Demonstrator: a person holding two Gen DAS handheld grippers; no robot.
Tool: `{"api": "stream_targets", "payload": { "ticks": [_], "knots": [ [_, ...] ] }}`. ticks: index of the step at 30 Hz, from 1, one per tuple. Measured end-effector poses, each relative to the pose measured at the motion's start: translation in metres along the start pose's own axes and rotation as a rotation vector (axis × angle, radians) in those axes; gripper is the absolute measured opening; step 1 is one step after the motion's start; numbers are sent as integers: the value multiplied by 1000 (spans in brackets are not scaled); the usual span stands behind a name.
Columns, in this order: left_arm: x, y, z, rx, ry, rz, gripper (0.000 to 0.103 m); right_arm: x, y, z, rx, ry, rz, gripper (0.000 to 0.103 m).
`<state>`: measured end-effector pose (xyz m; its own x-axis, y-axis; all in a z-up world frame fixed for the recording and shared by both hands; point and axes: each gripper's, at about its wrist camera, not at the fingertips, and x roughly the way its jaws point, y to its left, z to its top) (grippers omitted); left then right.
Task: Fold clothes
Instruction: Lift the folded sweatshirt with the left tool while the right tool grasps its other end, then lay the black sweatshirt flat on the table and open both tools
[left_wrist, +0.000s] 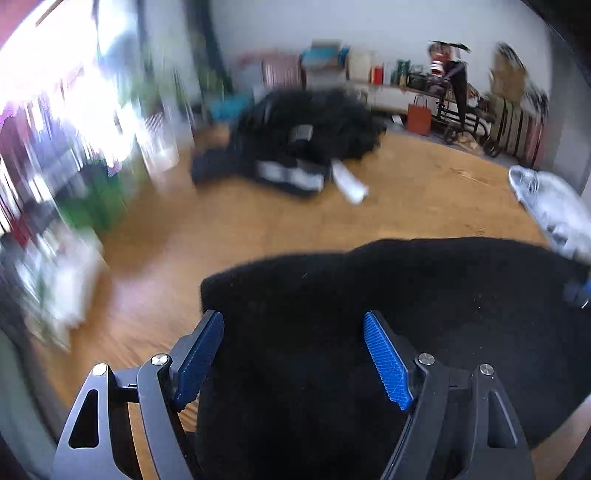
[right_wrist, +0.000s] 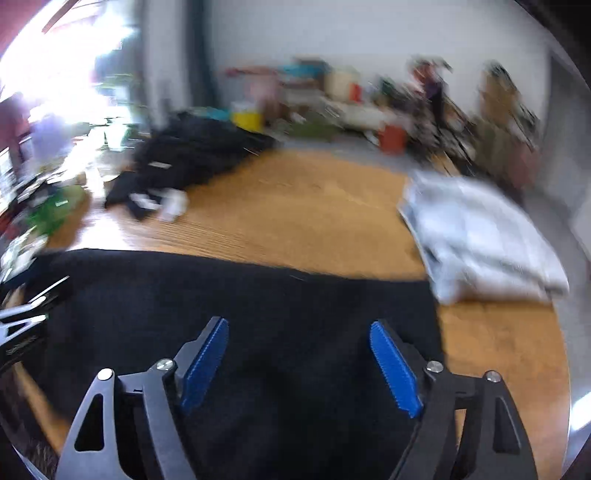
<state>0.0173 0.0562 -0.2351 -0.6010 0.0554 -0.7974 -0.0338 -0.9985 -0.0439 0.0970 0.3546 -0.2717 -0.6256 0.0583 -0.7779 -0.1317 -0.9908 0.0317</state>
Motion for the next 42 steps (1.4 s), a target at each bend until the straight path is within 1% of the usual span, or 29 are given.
{"api": "stream_targets", "payload": {
  "ticks": [1, 3, 5, 7, 8, 9, 11, 12, 13, 14, 16, 17, 19, 20, 21, 22, 25, 27, 29, 30, 32, 35, 36, 37, 39, 40, 42],
  "knots": [
    [10, 10, 0, -50, 52, -39, 95, 9, -12, -2, 45, 30, 24, 83],
    [16, 19, -1, -103, 81, -74, 99, 27, -37, -8, 135, 87, 99, 84],
    [8, 15, 0, -81, 61, -54, 99, 27, -35, -9, 118, 85, 78, 83],
    [-5, 11, 0, -60, 14, -34, 96, 24, -29, -10, 87, 75, 44, 82],
    [-23, 7, -1, -45, -55, -32, 96, 22, -26, -10, 72, 71, 27, 80],
    [-40, 2, -5, -20, -123, -44, 96, 16, -27, -11, 96, 62, 37, 79],
    [-68, -10, -12, 37, -203, -69, 96, -4, -21, -14, 125, 19, 102, 79],
    [-78, -20, -16, 69, -225, -84, 96, -14, -17, -16, 138, -3, 137, 81],
    [-86, -31, -22, 103, -241, -100, 96, -20, -9, -18, 127, -19, 153, 83],
    [-90, -44, -25, 134, -244, -114, 96, -25, 1, -22, 101, -31, 167, 84],
    [-82, -65, -34, 200, -200, -133, 96, -32, 25, -33, 34, -37, 193, 85],
    [-73, -71, -39, 211, -161, -130, 96, -32, 39, -40, -8, -27, 205, 85],
    [-43, -68, -46, 179, -45, -84, 96, -21, 58, -52, -76, 17, 126, 84],
    [-29, -60, -46, 140, 21, -86, 96, -14, 62, -56, -94, 38, 86, 85],
    [-26, -55, -45, 117, 28, -106, 97, -8, 59, -60, -89, 56, 78, 85],
    [-28, -52, -42, 107, 25, -113, 97, -2, 54, -64, -77, 72, 79, 85],
    [-32, -44, -35, 85, 21, -127, 97, -6, 38, -63, -47, 55, 90, 78],
    [-44, -45, -33, 77, -17, -158, 97, -14, 21, -59, 0, 50, 65, 78],
    [-45, -47, -30, 83, -46, -202, 97, -20, 7, -57, 43, 48, 46, 78],
    [-39, -46, -31, 81, -34, -197, 97, -21, 5, -58, 55, 54, 48, 78],
    [-17, -41, -33, 60, 47, -181, 97, -18, 5, -61, 61, 73, 52, 83],
    [-17, -49, -28, 101, 57, -144, 98, -10, 21, -67, -26, 74, -23, 85],
    [-21, -51, -26, 115, 48, -139, 98, -10, 26, -67, -46, 73, -46, 85],
    [-27, -51, -24, 123, 26, -150, 98, -15, 28, -62, -39, 62, -15, 85],
    [-40, -50, -19, 134, -22, -180, 98, -28, 29, -52, -13, 33, 80, 83],
    [-43, -49, -16, 128, -47, -185, 98, -30, 28, -49, -5, 28, 80, 84],
    [-37, -44, -15, 105, -60, -162, 98, -33, 24, -45, 8, 23, 50, 87]
  ]
}}
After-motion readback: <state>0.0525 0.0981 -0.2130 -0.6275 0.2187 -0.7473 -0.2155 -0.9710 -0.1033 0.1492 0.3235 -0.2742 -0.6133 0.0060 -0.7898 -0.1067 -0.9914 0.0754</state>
